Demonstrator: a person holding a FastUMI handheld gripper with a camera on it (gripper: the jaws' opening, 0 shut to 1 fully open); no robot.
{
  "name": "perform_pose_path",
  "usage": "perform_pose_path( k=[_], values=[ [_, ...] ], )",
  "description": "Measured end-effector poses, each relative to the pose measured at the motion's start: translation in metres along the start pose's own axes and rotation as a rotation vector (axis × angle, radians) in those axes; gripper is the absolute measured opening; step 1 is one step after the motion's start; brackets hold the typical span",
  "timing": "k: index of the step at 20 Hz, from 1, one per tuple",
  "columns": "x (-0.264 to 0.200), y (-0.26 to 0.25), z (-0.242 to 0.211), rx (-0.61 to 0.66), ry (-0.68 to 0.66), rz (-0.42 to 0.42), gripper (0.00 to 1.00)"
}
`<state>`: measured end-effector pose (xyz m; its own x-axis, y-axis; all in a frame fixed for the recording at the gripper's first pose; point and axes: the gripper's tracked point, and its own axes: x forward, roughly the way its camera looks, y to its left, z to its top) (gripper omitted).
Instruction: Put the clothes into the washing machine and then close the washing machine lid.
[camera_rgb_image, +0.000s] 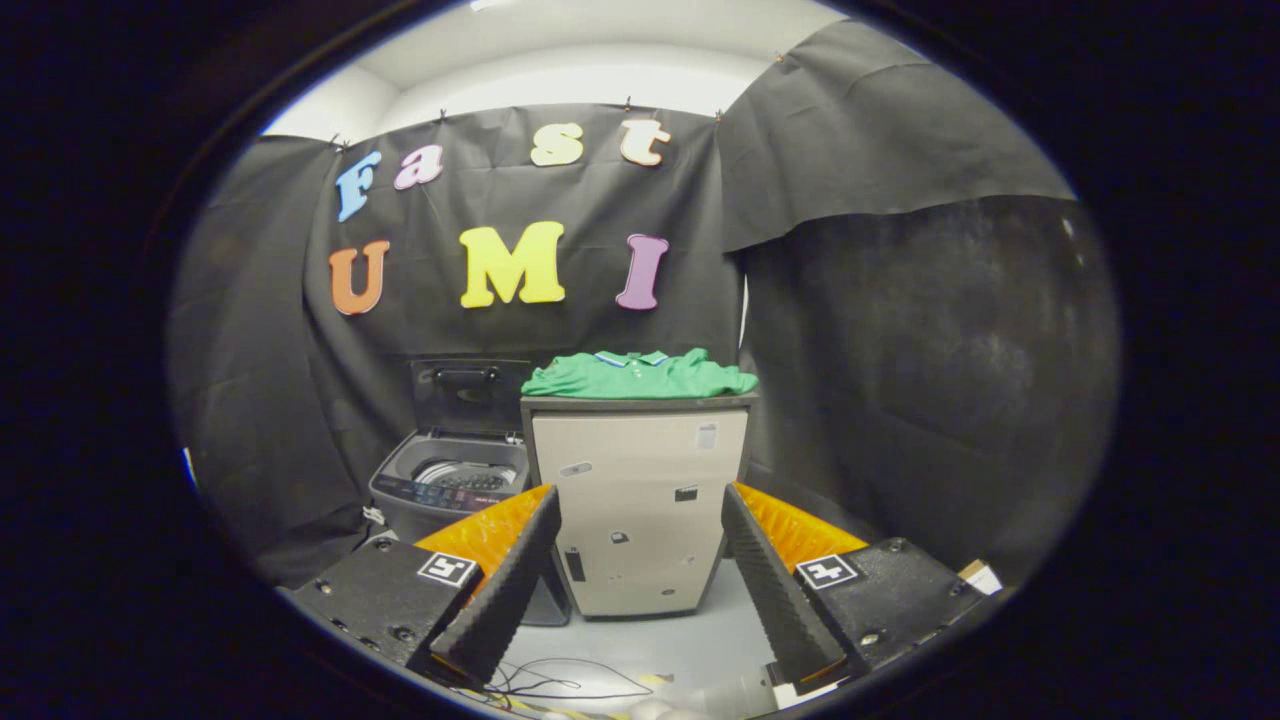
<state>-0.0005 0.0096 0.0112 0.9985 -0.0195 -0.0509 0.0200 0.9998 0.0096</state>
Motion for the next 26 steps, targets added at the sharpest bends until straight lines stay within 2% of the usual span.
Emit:
perform_pose_path(
  k=[7,13,20,23,26],
  values=[
    [-0.001,0.006,0.001,0.001,0.007,-0.013,1.00],
    [0.023,-0.005,0.040,-0.022,0.014,-0.037,1.00],
    [0.098,-0.014,0.104,0.003,0.028,-0.031,1.00],
    [0.144,-0.021,0.140,-0.013,-0.005,-0.050,1.00],
    [0.193,-0.017,0.171,-0.008,-0.008,-0.021,1.00]
  ],
)
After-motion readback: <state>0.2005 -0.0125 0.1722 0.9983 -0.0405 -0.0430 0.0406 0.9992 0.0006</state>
